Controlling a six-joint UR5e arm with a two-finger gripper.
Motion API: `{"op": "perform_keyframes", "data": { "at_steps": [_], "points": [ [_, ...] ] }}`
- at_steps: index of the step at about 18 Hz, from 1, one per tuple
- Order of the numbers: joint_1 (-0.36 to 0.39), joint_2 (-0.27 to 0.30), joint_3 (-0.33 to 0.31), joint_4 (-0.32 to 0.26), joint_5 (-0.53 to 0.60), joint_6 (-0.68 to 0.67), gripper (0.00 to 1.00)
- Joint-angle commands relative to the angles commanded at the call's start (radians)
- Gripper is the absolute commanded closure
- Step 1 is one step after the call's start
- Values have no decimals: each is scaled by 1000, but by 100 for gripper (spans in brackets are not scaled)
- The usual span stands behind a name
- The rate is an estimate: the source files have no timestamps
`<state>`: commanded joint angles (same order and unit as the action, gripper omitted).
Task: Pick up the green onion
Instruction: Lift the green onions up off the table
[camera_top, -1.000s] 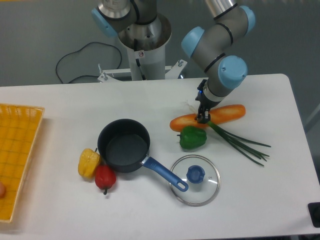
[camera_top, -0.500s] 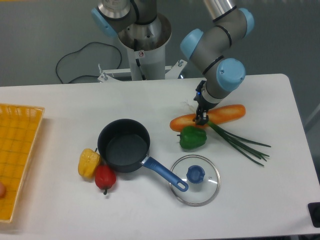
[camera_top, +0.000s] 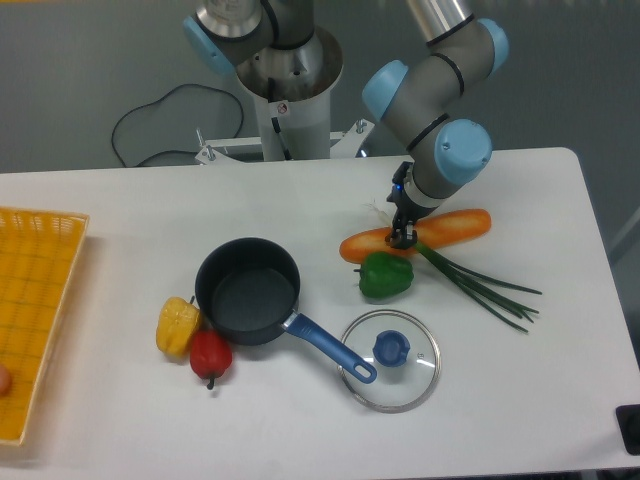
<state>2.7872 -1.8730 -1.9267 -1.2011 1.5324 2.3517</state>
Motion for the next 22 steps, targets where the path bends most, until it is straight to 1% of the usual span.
{"op": "perform_keyframes", "data": {
  "at_steps": [1, 3, 7, 8, 9, 11, 12, 13, 14, 15, 19, 22],
  "points": [
    [0, 0, 0, 0, 0, -12, 38],
    [-3, 2, 0, 0, 0, -32, 47],
    [-5, 0, 2, 0, 0, -52, 73],
    [-6, 2, 2, 0, 0, -61, 75],
    [-6, 2, 2, 0, 0, -72, 82],
    [-8, 2, 5, 2, 0, -87, 90],
    [-9, 2, 5, 0, 0, -97, 91],
    [-11, 2, 6, 2, 0, -107, 94],
    [-12, 0, 14, 2, 3, -115, 94],
    [-17, 0, 24, 0, 8, -115, 98],
    [-21, -2, 34, 0, 18, -121, 98],
    [-34, 0, 63, -6, 17, -179, 99]
  ]
}}
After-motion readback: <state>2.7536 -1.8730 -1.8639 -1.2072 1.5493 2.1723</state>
